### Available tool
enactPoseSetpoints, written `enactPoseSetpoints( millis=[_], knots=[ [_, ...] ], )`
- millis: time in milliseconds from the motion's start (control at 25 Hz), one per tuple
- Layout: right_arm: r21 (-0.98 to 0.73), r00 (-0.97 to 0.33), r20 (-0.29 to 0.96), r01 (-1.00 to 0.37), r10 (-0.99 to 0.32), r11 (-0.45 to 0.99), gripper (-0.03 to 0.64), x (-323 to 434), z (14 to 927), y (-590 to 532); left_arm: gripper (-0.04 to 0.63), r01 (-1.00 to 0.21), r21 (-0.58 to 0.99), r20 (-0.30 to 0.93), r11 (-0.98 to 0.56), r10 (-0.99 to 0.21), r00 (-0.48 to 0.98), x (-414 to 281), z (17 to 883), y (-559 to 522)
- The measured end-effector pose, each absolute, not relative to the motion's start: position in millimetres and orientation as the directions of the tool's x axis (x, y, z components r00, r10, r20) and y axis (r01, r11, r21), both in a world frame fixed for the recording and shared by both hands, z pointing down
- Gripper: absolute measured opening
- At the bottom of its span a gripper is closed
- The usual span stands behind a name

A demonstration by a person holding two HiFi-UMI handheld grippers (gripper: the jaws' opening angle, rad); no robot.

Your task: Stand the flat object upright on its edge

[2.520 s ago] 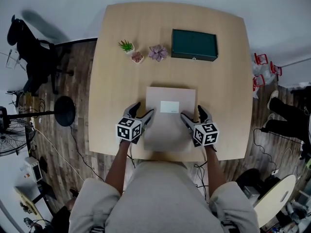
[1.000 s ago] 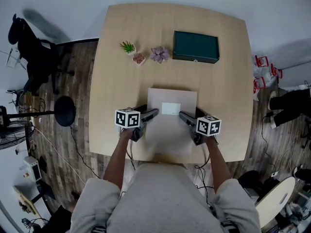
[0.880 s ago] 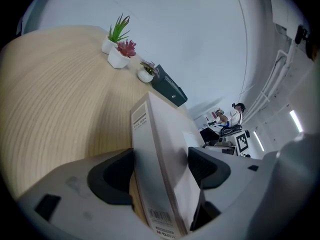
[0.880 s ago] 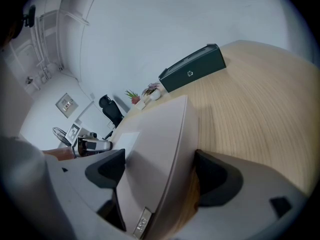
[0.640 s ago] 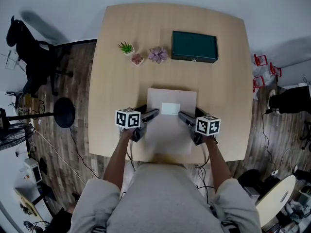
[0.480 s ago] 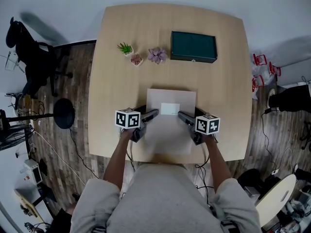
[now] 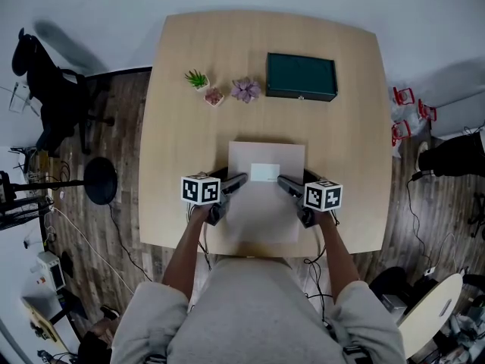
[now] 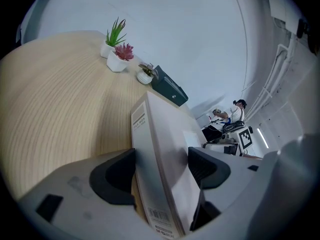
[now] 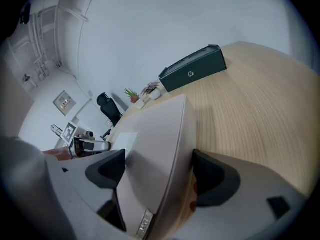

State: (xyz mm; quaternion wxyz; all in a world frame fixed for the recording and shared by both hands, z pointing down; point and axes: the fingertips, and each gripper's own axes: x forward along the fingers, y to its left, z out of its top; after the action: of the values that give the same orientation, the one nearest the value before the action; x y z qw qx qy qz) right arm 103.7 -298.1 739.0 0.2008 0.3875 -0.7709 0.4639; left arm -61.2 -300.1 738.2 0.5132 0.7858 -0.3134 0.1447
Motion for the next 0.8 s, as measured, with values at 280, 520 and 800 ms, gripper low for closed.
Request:
enactPoseSetpoints(
  millis=[280,520,800],
  knots=[
    [-0.545,-0.614,0.653,-0.787,-0.443,0.288,0.425,101.8,726.6,-298.8,0.318,-0.646,0.707,0.544,-0.288,-0.362,0.757,-63.3,727.7,-297.7],
    [-0.529,-0.613,0.639,-0.789,-0.465,0.312,0.422,100.7,714.1,-294.0,0.318,-0.654,0.689,0.541,-0.313,-0.378,0.751,-63.9,716.6,-291.5],
    [-0.505,-0.614,0.608,-0.788,-0.502,0.352,0.419,100.1,694.9,-282.6,0.318,-0.665,0.663,0.533,-0.344,-0.407,0.742,-63.7,698.3,-277.6]
  ],
)
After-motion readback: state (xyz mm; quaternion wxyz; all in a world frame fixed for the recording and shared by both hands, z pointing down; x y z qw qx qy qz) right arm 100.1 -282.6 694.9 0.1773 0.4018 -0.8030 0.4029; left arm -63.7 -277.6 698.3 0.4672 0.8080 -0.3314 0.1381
